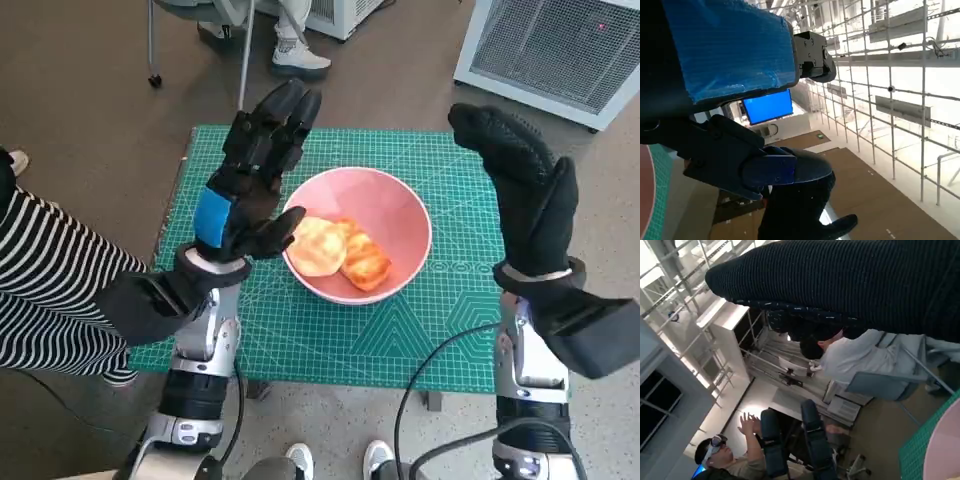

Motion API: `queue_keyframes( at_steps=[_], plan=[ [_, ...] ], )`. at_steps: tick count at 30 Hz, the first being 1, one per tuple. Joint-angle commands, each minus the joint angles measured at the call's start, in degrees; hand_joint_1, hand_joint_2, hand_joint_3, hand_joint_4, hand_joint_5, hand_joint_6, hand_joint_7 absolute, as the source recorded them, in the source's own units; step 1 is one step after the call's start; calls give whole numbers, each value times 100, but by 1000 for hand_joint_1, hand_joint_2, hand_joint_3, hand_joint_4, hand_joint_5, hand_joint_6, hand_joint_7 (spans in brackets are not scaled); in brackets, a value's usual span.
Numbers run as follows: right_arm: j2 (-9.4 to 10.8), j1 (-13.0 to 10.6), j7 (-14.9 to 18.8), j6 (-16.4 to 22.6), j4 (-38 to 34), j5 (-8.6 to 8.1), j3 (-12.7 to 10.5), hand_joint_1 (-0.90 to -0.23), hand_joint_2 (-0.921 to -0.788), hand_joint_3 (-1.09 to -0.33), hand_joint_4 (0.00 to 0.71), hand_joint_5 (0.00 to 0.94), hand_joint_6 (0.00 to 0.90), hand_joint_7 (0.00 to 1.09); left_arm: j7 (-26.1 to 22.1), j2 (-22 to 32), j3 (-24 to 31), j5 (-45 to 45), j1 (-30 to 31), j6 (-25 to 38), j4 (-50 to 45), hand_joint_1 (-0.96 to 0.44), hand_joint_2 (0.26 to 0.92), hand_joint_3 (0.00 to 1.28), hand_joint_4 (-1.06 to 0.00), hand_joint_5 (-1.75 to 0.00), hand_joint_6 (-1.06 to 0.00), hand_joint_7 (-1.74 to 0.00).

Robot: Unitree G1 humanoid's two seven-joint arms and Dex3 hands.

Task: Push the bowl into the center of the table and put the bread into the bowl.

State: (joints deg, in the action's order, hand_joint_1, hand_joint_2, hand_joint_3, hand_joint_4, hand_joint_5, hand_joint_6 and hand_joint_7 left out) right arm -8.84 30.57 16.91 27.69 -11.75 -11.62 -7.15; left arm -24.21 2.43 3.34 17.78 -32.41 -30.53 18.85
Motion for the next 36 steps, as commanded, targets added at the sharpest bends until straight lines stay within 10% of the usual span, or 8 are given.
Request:
queue_keyframes(
  at_steps=[1,36],
  plan=[
    [-28,-135,-39,-168,88,-36,-26,-837,-921,-715,213,4,62,560,-73,-10,9,13,-20,-72,-119,-723,921,421,-128,-22,1,-475],
    [-89,-346,-294,-437,497,145,-60,-828,-921,-716,216,3,74,553,-217,34,56,-69,0,-245,3,-713,921,431,-147,-32,1,-434]
  ],
)
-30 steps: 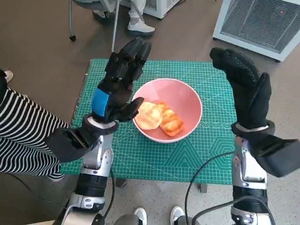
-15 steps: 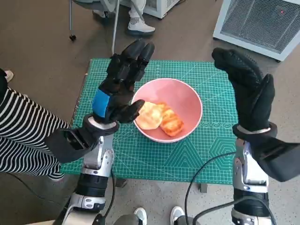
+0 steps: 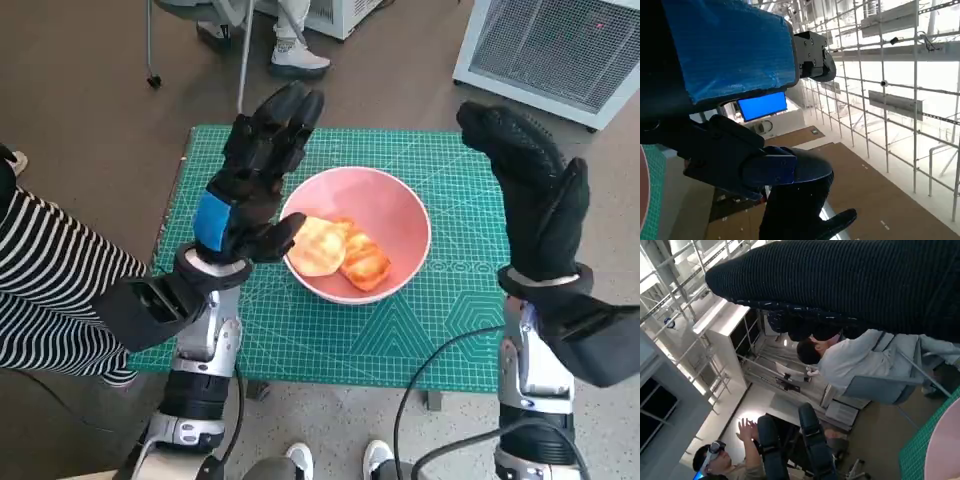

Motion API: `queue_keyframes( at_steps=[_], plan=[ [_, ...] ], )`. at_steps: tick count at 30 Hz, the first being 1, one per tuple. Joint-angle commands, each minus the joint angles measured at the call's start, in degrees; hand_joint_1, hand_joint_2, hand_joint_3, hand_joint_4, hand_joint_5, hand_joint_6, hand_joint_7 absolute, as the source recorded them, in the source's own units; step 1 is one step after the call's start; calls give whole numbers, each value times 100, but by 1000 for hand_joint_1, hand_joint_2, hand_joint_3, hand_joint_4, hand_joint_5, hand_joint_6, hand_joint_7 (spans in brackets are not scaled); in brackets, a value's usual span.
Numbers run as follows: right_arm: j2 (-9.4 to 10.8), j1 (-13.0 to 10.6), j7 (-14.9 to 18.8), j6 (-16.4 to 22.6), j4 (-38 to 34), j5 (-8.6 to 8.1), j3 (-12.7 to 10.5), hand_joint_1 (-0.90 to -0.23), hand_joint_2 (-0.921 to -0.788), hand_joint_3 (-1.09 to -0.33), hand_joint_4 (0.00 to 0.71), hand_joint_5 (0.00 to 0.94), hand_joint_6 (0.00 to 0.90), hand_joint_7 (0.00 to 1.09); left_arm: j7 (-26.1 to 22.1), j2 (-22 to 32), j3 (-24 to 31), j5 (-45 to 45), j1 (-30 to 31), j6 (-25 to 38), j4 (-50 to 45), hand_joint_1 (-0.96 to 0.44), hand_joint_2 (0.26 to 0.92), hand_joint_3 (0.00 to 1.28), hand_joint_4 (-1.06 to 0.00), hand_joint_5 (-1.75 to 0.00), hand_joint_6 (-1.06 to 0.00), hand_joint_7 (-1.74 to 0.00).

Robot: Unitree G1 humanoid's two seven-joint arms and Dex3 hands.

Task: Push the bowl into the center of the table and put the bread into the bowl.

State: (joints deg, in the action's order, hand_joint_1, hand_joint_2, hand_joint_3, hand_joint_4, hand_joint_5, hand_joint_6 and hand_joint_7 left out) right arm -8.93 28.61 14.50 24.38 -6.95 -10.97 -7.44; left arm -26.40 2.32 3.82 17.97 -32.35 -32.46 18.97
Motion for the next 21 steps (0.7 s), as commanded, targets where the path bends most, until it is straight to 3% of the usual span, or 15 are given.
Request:
queue_keyframes(
  at_steps=[1,21],
  plan=[
    [-83,-154,-55,-105,21,84,-33,-828,-921,-716,217,4,74,552,1,47,7,-87,-1,-40,-14,-712,921,432,-148,-33,1,-432],
    [-84,-168,-39,-126,7,66,-28,-832,-921,-715,223,5,77,548,-69,25,6,62,31,137,-79,-713,921,429,-150,-35,1,-440]
  ],
)
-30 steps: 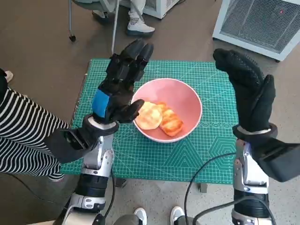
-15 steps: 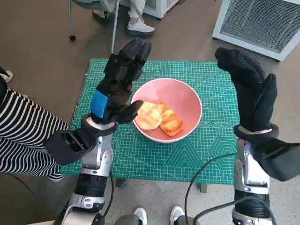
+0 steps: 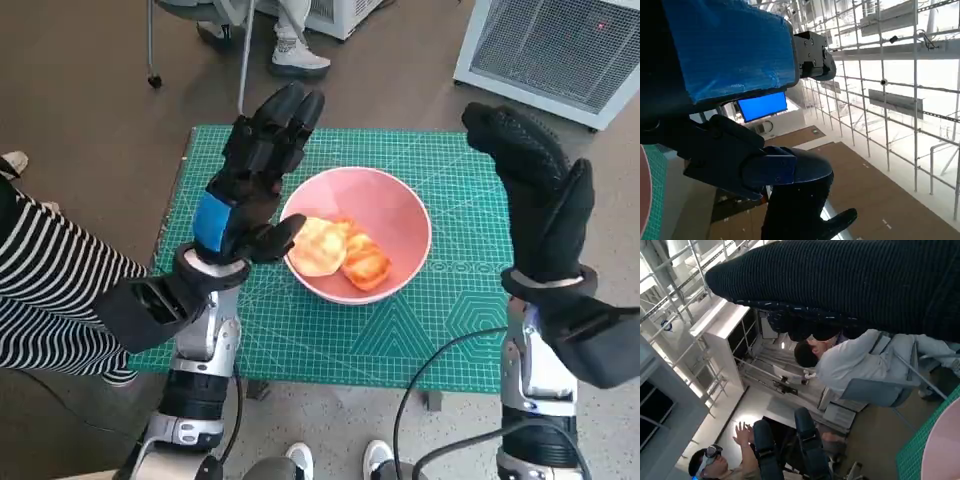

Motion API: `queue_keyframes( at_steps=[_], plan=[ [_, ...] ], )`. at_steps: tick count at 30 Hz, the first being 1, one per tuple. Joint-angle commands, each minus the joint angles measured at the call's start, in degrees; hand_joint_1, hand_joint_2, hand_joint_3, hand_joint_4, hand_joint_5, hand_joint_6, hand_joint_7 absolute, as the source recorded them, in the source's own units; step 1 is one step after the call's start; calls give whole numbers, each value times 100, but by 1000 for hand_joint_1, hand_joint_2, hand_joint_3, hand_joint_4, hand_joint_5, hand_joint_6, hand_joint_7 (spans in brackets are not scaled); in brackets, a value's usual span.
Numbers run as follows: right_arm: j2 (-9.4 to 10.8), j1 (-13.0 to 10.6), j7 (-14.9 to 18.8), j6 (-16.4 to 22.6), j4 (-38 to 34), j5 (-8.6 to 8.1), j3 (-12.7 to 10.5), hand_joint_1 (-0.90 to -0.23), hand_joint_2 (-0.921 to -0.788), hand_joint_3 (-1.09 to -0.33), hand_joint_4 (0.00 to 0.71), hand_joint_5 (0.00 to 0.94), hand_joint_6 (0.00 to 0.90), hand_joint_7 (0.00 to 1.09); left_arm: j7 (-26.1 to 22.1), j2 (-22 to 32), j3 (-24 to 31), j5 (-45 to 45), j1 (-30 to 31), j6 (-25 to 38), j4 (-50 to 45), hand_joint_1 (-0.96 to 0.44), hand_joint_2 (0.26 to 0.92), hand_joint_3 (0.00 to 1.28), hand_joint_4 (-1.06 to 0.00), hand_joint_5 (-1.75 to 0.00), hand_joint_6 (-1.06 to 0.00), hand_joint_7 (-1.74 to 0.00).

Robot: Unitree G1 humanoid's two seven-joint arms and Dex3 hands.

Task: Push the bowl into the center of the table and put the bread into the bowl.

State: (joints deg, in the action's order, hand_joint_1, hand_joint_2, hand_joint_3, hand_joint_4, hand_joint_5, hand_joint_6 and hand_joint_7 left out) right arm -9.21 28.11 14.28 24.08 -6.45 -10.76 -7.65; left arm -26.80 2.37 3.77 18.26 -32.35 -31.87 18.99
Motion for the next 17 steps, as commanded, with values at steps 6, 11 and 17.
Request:
queue_keyframes(
  at_steps=[6,11,17],
  plan=[
    [-40,-114,-3,-122,-22,20,12,-833,-921,-715,223,4,78,548,-18,37,30,29,53,116,-116,-714,921,424,-148,-34,1,-439],
    [-22,-100,15,-146,-21,4,42,-833,-921,-715,221,3,78,547,29,58,47,-20,79,103,-175,-713,921,419,-149,-35,1,-440],
    [-5,-69,50,-152,-68,-38,73,-835,-921,-715,221,2,77,547,62,92,84,-65,73,42,-152,-709,921,412,-149,-35,1,-442]
  ],
)
